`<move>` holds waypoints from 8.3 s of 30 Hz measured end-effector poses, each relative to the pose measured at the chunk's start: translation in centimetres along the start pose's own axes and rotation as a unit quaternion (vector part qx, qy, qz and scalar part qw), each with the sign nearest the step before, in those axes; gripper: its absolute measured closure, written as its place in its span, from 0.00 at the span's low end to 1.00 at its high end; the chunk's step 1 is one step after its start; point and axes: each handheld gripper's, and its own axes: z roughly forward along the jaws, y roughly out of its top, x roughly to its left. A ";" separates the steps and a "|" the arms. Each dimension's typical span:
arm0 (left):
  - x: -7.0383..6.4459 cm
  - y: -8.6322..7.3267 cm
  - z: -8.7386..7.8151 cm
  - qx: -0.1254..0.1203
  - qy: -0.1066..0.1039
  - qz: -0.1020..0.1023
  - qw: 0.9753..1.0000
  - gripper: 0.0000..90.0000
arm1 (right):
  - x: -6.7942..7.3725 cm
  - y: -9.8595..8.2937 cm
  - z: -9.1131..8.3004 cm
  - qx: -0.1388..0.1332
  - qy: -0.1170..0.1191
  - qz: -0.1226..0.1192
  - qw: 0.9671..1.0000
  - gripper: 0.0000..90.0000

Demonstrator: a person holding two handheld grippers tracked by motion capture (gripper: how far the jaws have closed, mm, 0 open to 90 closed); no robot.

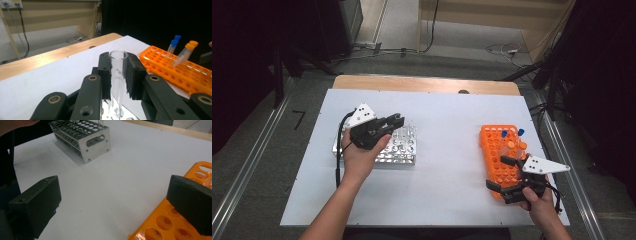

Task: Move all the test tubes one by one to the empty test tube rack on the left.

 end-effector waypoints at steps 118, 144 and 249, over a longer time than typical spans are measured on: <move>-2.9 -5.1 -4.3 -0.003 -0.015 -0.052 0.999 0.00 | -8.3 -2.7 -2.4 0.008 -0.145 0.092 0.985 0.40; -2.9 -5.3 -4.2 -0.001 -0.014 -0.056 0.998 0.00 | -8.9 -3.7 -1.7 0.028 -0.131 0.089 0.987 0.78; -12.7 -4.6 2.3 0.047 -0.198 0.000 0.979 0.68 | 8.1 2.5 8.0 0.040 0.069 -0.029 0.996 0.80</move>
